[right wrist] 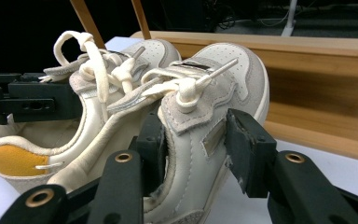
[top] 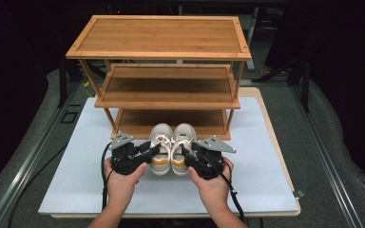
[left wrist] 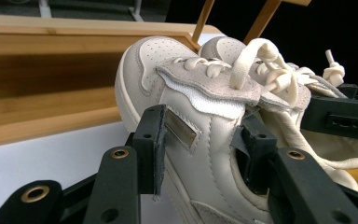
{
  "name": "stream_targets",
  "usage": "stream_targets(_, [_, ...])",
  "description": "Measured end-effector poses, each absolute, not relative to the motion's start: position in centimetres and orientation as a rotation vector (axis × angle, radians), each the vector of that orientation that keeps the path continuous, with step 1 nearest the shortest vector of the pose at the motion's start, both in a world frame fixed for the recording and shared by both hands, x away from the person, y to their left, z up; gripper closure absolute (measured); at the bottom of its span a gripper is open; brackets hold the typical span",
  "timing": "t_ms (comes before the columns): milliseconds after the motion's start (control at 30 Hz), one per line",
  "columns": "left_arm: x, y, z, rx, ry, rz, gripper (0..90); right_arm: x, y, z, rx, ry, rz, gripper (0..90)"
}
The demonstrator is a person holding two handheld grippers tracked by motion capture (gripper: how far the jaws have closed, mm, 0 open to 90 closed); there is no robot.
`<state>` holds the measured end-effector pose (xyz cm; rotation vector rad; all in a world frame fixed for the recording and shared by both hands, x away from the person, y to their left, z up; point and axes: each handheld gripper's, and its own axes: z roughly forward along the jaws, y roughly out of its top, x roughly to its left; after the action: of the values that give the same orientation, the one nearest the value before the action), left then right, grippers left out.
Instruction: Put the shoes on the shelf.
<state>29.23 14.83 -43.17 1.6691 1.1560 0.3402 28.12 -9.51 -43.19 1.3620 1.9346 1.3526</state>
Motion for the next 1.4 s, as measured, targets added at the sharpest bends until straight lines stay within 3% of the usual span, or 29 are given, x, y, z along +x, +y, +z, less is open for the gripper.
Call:
stream_targets(667, [29.3,15.4,-39.7,1.654,1.126,0.372,58.6,28.1,-8.9,-39.9,1.311,1.911,1.377,59.2])
stream_targets(1400, [32.6,15.3,-36.6,1.64,1.124,0.368,58.6,31.5,-8.9,-36.1,1.292,1.909,1.342,59.2])
